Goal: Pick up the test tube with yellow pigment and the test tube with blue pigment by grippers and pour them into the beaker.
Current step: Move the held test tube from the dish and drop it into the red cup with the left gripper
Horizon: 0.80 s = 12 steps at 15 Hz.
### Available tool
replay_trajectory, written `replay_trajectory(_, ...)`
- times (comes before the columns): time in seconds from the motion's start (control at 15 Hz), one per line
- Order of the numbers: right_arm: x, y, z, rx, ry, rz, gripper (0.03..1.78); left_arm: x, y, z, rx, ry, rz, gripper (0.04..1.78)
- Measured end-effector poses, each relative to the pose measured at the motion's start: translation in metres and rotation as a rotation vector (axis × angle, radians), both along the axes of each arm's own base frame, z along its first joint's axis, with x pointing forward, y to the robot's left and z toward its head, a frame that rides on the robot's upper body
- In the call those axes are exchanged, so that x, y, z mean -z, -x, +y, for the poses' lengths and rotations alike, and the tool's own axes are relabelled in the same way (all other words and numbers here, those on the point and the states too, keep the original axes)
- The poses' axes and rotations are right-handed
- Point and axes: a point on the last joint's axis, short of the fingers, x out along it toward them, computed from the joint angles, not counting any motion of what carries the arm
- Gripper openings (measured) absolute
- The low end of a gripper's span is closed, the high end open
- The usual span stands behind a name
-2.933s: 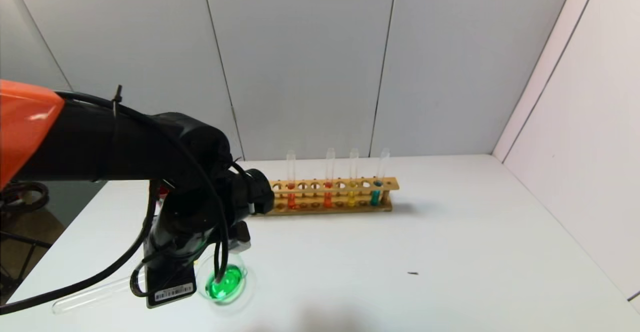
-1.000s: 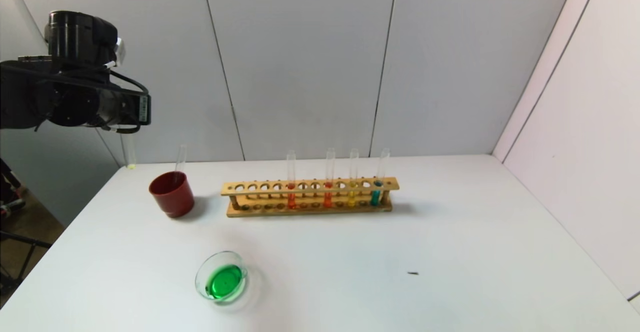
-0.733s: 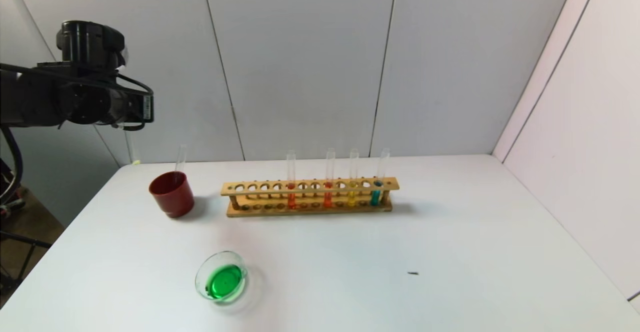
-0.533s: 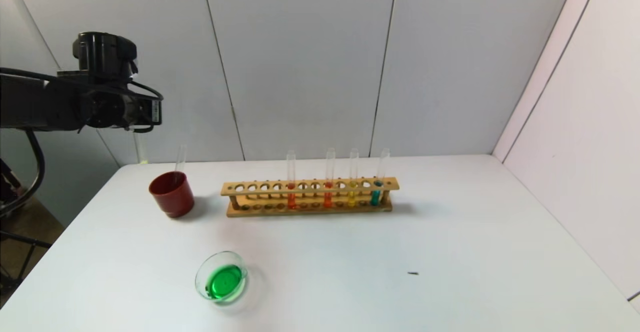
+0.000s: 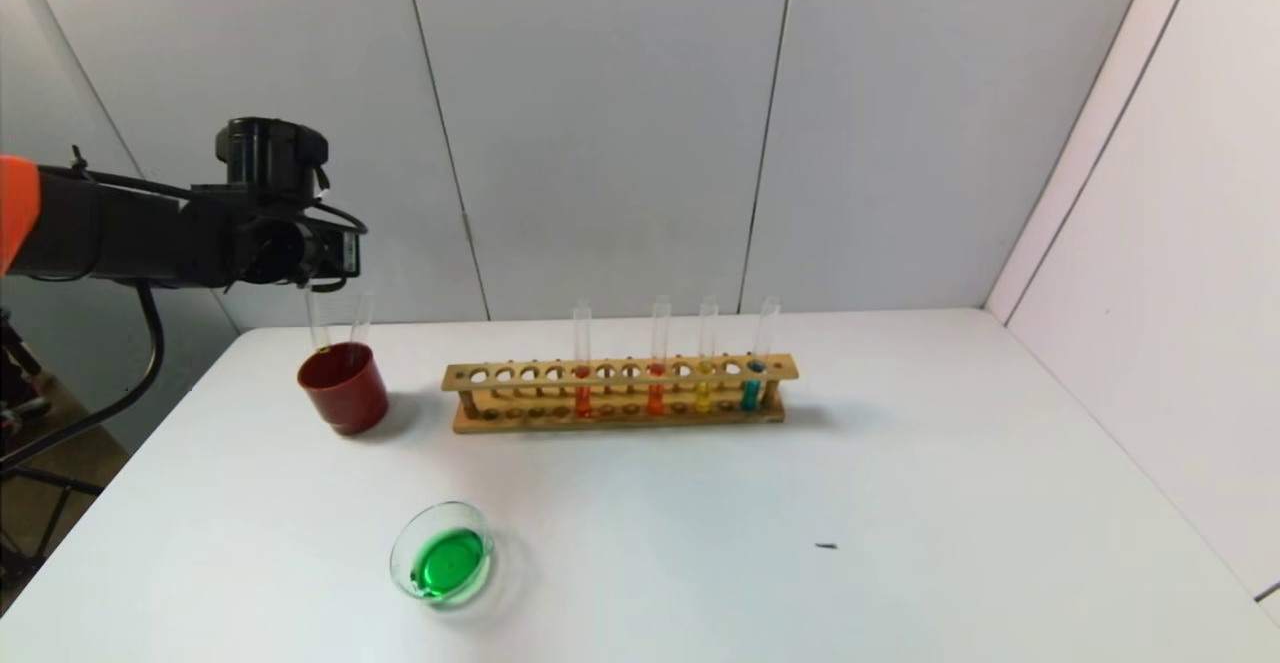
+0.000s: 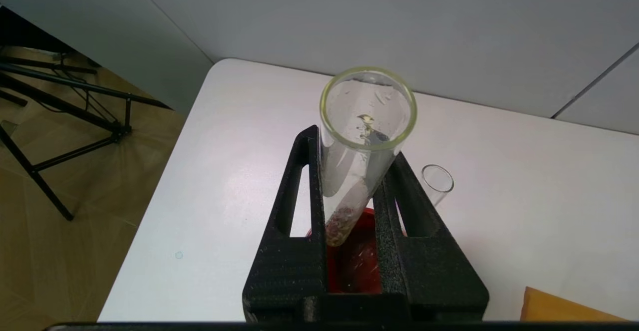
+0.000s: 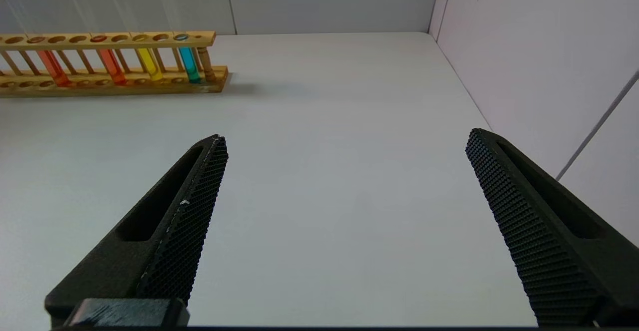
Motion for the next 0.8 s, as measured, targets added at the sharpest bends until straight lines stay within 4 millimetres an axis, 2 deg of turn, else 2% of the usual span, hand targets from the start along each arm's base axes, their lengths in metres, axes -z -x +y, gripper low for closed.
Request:
replay_trajectory(0.2, 0.000, 0.000, 0.000, 0.000, 0.000, 0.000, 1.74, 0.013, 0.000, 0.001, -0.008, 0.010, 0.030, 0.32)
replay_trajectory(0.8, 0.000, 0.000, 0.000, 0.001, 0.000, 0.000, 1.74, 0.033, 0.012, -0.003, -0.005, 0.006, 0.037, 0.32)
